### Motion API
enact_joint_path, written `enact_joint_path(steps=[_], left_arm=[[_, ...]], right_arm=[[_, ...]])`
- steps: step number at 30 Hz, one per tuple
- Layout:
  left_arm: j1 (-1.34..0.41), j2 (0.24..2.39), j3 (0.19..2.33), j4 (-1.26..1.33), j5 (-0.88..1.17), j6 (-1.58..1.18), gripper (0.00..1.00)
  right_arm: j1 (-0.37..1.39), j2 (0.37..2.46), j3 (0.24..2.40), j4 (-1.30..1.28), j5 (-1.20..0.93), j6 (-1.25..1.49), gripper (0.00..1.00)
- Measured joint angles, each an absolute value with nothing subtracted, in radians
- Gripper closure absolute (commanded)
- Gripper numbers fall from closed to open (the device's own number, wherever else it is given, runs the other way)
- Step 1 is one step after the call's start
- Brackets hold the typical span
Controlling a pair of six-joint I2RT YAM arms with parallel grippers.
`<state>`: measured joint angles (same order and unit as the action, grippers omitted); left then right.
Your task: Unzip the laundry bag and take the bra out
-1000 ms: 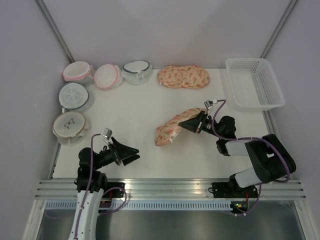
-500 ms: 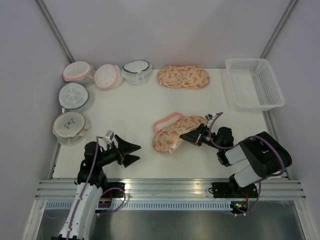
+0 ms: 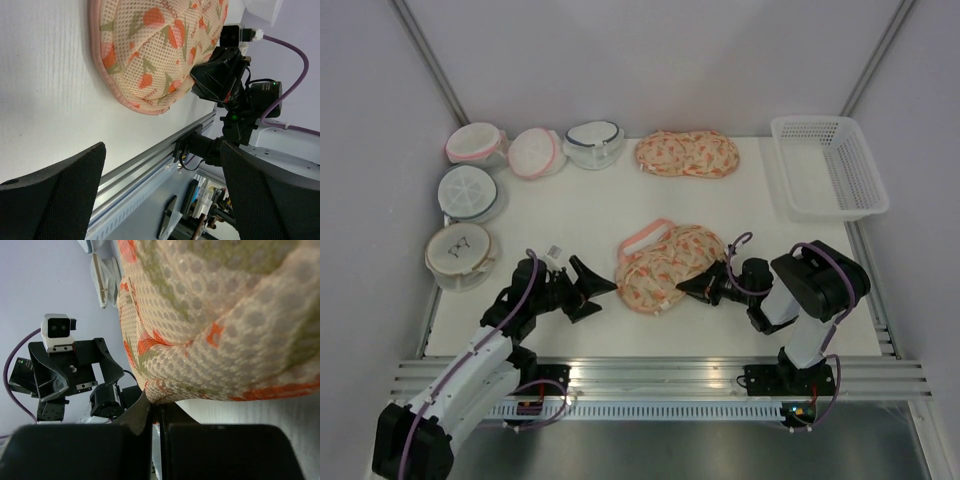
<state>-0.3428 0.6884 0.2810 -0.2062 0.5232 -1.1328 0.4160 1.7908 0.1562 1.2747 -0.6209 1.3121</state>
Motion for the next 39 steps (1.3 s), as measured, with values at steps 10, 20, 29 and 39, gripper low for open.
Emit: enact_joint_path(steps=[10,20,29,39], left_arm=[[-0.593,0.951,0.253,0.023,0.278,-1.236,0.00],[-0.682,0.989,0.209,0.237,0.021,-1.400,0.00],[-0.731,1.365,0.259,0.533,0.094,-1.575,0.00],[-0.818,1.436,0.227,0.707,0.079,-1.702,0.08]], right_arm=[[0.435,1.795,0.196,1.280,-0.587,1.453,1.00],[0.448,1.788,0.208,1.283,-0.554,1.577,1.00],[0.470,1.741,0.196,1.287,-0.521,1.627,0.99],[0.474,1.708,0.196,1.286,-0.522,1.650,1.00]])
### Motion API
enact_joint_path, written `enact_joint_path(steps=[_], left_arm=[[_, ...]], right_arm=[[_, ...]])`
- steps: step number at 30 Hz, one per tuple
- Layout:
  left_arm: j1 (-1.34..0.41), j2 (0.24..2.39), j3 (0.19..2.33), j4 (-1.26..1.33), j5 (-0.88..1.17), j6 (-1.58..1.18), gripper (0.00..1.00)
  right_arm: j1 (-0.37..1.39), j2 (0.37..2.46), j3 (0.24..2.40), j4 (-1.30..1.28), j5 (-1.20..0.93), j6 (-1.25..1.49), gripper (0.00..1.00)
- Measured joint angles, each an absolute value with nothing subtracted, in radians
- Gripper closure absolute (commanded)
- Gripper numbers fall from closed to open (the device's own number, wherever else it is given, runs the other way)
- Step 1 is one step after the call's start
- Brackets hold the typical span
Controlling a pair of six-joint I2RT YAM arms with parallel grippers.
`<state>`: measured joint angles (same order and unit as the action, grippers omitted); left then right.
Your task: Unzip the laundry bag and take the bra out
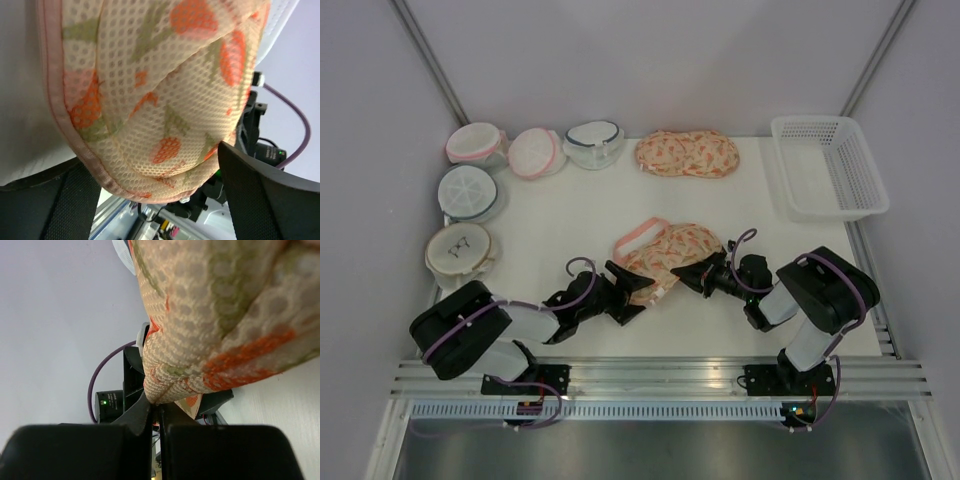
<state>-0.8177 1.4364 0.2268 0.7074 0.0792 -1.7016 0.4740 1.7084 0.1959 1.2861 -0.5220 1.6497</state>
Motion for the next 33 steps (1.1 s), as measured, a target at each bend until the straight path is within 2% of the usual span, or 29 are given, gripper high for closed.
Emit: enact_joint_path(steps=[5,8,11,12,14,15,17,18,22,23,24,27,30,33], left_arm=[[-0.818,1.293,0.194,0.656,-0.017,-1.703,0.21],[-0.818,1.179,0.162,0.603,-0.090,-1.702,0.32],[-0.818,1.123,0.158,0.551,-0.140,-1.697,0.54],[-0.818,1.116,0.158,0.540,-0.155,-1.696,0.67],[-0.818,1.114,0.158,0.531,-0.165,-1.692,0.76],[-0.818,1.114,0.158,0.532,-0.166,-1.690,0.85],[-0.818,1.114,0.158,0.550,-0.170,-1.691,0.91],[-0.818,1.114,0.158,0.562,-0.174,-1.691,0.98],[-0.818,1.107,0.154,0.596,-0.177,-1.690,0.98],[-0.818,1.100,0.150,0.596,-0.176,-1.688,0.98],[-0.818,1.092,0.147,0.595,-0.175,-1.684,0.98],[-0.819,1.053,0.143,0.568,-0.173,-1.662,0.98],[-0.820,1.000,0.142,0.514,-0.173,-1.643,0.98],[-0.820,0.937,0.143,0.449,-0.179,-1.618,0.98]], right_arm=[[0.474,1.691,0.191,1.287,-0.527,1.654,0.99],[0.474,1.674,0.185,1.287,-0.536,1.657,1.00],[0.474,1.660,0.179,1.287,-0.545,1.660,1.00],[0.474,1.655,0.176,1.287,-0.545,1.661,1.00],[0.474,1.649,0.168,1.285,-0.545,1.661,1.00],[0.474,1.649,0.167,1.282,-0.546,1.661,0.99],[0.474,1.649,0.163,1.270,-0.550,1.660,0.99],[0.474,1.648,0.162,1.262,-0.553,1.660,1.00],[0.473,1.648,0.152,1.257,-0.570,1.655,1.00],[0.473,1.648,0.152,1.256,-0.576,1.649,0.94],[0.473,1.648,0.152,1.257,-0.583,1.638,0.71],[0.474,1.620,0.152,1.254,-0.617,1.580,0.53],[0.474,1.489,0.160,1.163,-0.640,1.452,0.45],[0.479,1.268,0.218,0.862,-0.624,1.256,0.41]])
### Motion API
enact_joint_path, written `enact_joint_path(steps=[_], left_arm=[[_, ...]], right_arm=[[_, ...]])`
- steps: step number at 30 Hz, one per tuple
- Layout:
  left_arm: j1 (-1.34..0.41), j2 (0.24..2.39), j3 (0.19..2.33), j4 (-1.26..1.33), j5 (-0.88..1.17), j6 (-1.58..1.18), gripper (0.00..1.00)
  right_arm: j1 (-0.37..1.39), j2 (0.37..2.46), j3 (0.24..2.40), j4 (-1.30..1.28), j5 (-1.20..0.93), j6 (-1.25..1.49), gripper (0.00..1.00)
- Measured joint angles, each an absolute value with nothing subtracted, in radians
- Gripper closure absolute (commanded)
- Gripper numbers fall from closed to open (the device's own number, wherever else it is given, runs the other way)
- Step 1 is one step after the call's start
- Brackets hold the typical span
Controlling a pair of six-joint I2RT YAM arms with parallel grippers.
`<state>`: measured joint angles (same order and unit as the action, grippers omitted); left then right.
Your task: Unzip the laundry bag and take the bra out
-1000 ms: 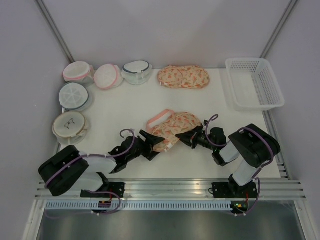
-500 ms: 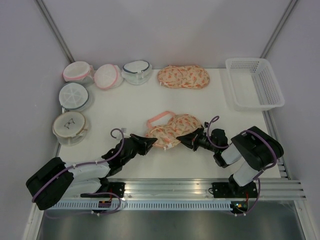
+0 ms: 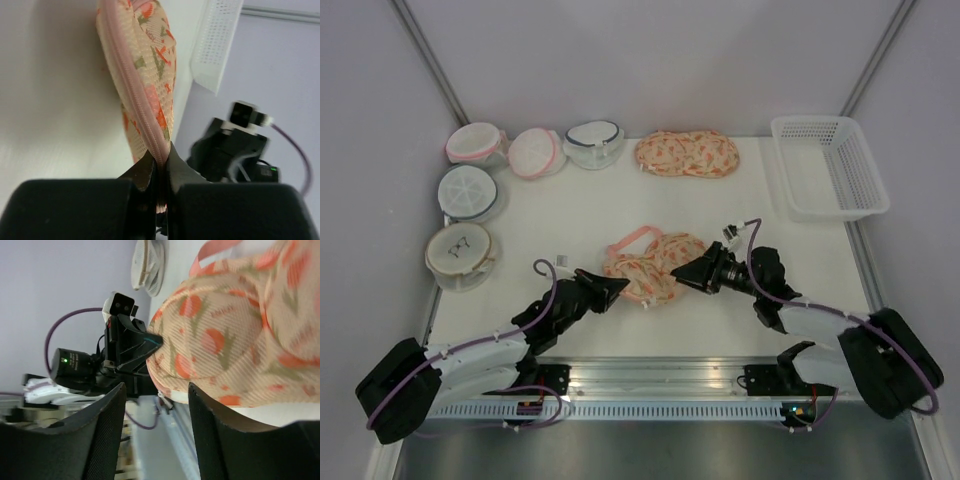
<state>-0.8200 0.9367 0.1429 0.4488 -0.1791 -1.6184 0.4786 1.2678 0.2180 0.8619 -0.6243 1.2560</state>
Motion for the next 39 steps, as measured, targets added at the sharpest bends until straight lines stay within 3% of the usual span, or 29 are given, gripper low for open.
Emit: enact_joint_path(steps=[6,16,39], left_arm=[[-0.821,0.915,0.170,0.307,-0.184,-1.549,0.98],[-0.829,1.111,0.496,0.138,-0.122,-1.314,0.98],[-0.901,1.300,0.650,0.085,-0.073,-1.256,0.98]], right_arm=[[0.482,0.992,0.402,0.360,-0.552,0.937,0.41],[0.596,0.930,0.458,-0.104,-0.435,0.654,0.43],[0.777,0.992,0.495,-0.104,-0.342,0.626,0.48]])
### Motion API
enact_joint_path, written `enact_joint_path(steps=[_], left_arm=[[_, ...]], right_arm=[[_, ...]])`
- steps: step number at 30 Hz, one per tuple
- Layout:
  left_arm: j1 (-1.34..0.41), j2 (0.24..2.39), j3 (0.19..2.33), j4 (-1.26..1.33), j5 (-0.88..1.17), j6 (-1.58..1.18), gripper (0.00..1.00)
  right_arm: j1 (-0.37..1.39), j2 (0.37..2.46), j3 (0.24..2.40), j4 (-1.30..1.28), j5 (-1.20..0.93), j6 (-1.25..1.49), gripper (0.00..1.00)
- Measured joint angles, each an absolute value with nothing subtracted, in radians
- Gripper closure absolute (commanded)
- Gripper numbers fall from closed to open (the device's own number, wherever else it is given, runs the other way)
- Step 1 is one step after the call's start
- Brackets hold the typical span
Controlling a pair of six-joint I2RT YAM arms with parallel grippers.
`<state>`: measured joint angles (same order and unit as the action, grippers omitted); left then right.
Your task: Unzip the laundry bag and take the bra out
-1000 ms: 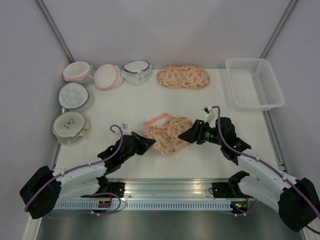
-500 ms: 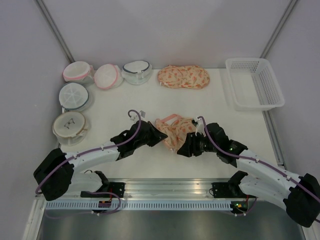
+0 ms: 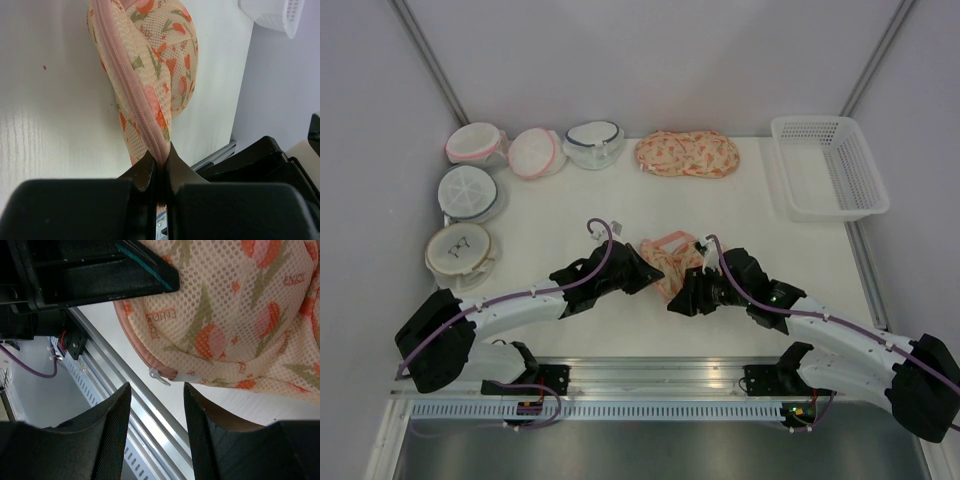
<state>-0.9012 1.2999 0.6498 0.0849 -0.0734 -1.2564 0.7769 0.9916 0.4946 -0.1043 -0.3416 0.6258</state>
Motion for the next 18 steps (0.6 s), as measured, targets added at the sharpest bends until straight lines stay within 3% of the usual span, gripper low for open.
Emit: enact_joint_path(steps=[18], left_arm=[[-0.910,1.317,0.650,0.125,-0.064,-1.261,0.98]], right_arm=[[0.783,0.987,0.395,0.043,-0.343,0.735,0.50]])
